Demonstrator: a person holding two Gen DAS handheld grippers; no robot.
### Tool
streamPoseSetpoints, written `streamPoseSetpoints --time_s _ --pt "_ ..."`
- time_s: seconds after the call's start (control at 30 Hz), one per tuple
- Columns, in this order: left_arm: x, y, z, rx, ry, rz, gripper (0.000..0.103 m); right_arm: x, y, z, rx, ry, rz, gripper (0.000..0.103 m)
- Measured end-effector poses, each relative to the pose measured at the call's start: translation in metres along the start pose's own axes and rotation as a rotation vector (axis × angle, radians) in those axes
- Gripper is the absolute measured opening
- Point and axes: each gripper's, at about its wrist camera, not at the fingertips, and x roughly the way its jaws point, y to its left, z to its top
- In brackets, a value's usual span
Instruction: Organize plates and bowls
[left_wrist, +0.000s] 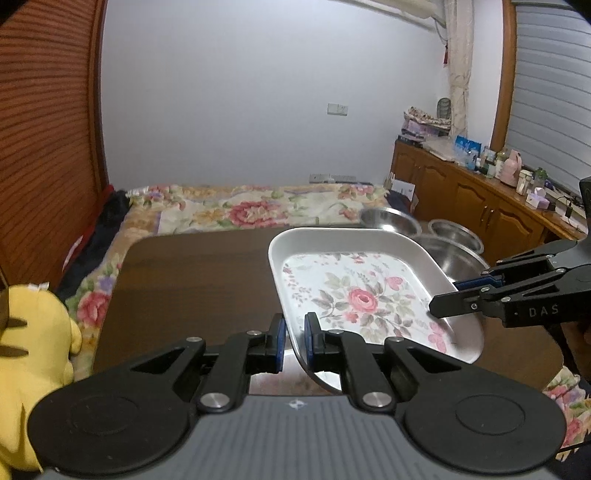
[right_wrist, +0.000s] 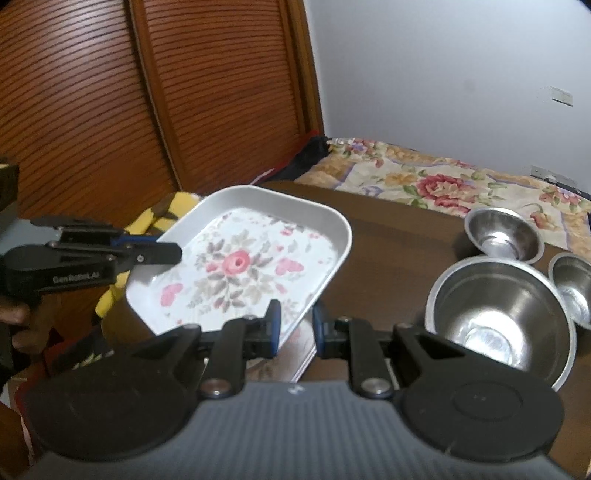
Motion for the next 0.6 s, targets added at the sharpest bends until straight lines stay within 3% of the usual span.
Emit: streamPoseSetpoints --time_s 0.27,0.6 --pt "0.012 0.001 -0.029 -0.012 0.053 0.013 0.011 0.017 0.003 -0.020 0.012 0.038 0.016 0.020" --pt "0.023 0.001 -0.047 -0.003 0.089 0.026 0.012 0.027 0.006 -0.038 0.028 0.020 -0.013 0.020"
